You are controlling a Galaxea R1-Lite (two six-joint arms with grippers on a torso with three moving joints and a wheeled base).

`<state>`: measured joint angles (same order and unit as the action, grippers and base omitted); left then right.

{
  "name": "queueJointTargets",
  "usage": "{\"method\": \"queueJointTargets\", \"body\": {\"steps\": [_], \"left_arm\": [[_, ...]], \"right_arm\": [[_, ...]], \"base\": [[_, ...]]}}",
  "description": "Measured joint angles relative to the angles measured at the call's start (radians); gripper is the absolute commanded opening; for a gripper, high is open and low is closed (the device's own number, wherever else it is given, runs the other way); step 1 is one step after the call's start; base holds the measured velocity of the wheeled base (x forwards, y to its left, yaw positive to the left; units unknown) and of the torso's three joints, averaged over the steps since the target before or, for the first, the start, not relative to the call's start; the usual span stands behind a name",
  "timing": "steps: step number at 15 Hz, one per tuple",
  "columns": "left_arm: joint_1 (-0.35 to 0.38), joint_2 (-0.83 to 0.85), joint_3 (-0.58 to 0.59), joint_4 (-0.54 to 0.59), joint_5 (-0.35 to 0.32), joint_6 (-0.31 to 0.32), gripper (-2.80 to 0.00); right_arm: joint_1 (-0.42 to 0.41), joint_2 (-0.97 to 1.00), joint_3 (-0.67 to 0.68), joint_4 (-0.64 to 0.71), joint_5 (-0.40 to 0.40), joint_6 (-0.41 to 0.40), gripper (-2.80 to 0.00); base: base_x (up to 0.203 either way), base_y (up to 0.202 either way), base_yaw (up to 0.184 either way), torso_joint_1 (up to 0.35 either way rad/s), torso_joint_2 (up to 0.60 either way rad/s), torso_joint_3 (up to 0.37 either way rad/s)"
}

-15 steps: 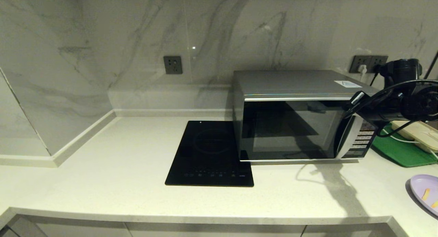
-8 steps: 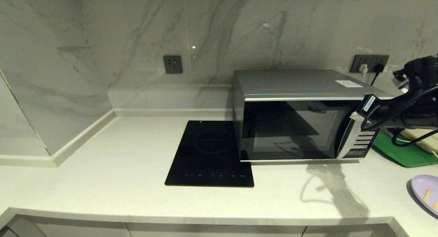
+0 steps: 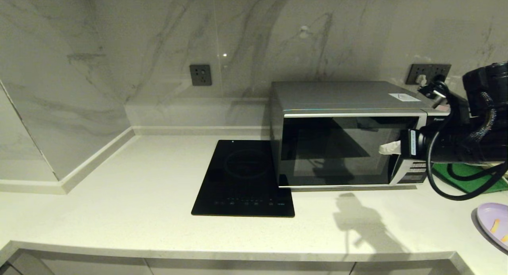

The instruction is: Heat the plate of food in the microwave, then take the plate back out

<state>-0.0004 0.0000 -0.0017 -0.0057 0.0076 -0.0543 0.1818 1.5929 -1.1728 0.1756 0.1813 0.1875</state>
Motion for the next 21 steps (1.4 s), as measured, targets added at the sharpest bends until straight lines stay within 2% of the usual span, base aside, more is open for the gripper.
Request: {"method": "queueJointTargets", "body": {"steps": [4,7,10,14,21], "left_arm": [[0.000,0.000,0.000,0.000,0.000,0.000,-2.80],[0.000,0.000,0.000,0.000,0.000,0.000,-2.80],[0.000,0.000,0.000,0.000,0.000,0.000,-2.80],[0.000,0.000,0.000,0.000,0.000,0.000,-2.80],[0.000,0.000,0.000,0.000,0.000,0.000,-2.80]], "right_arm": [[0.129,0.084,-0.039,-0.130,-0.002,-0.021,-2.80],[0.159,0.157,-0.064,-0.267,0.006,-0.017,-2.80],[0.184,0.203,-0.070,-0.344,0.013,-0.017,-2.80],[0.205,0.285,-0.059,-0.567,0.028,-0.021,-2.80],[0.257,0.345,-0.085,-0.593,0.029,-0.022,-2.80]], "base": [[0.000,0.000,0.000,0.000,0.00,0.000],[0.000,0.000,0.000,0.000,0.00,0.000],[0.000,0.000,0.000,0.000,0.00,0.000],[0.000,0.000,0.000,0.000,0.00,0.000],[0.000,0.000,0.000,0.000,0.00,0.000]]}}
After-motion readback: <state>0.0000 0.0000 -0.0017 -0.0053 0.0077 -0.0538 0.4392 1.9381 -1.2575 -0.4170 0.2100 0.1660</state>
